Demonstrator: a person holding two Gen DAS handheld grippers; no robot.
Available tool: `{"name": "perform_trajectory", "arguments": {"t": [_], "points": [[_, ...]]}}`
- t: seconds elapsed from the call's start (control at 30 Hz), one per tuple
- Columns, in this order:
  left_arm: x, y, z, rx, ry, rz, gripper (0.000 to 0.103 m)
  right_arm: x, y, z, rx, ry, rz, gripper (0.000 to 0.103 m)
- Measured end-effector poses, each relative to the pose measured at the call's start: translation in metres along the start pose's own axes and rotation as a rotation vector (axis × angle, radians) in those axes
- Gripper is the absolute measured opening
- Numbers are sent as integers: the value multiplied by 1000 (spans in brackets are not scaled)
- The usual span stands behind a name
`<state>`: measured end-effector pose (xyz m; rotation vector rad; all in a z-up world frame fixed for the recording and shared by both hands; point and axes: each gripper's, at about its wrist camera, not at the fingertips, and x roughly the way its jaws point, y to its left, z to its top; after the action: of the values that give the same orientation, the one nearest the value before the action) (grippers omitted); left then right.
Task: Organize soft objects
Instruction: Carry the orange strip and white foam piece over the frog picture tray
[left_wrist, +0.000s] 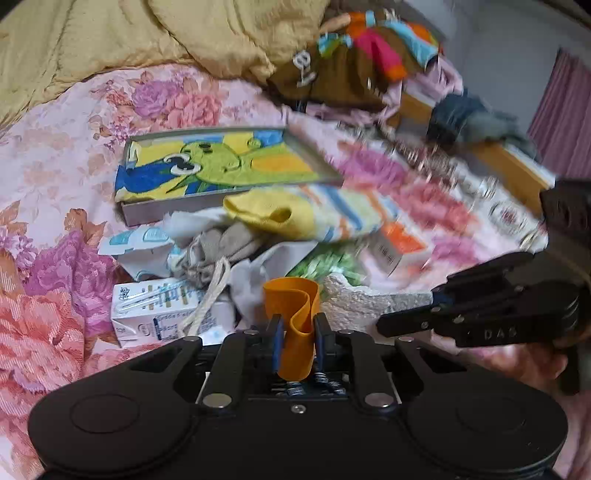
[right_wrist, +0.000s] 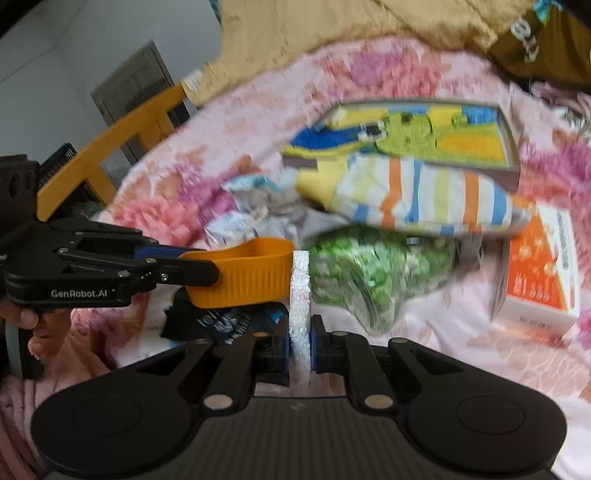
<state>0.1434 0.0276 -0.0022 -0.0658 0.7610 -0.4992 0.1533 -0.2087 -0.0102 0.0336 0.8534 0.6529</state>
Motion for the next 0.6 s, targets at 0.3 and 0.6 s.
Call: {"name": "perform_trajectory", "arguments": {"t": [0.3, 0.6], "points": [[-37, -7, 7, -55, -185, -62, 18, -42, 2, 9, -2, -213, 8, 11], [-28, -7, 55, -74, -336, -17, 18, -45, -20, 47, -7, -350, -46, 11]]}}
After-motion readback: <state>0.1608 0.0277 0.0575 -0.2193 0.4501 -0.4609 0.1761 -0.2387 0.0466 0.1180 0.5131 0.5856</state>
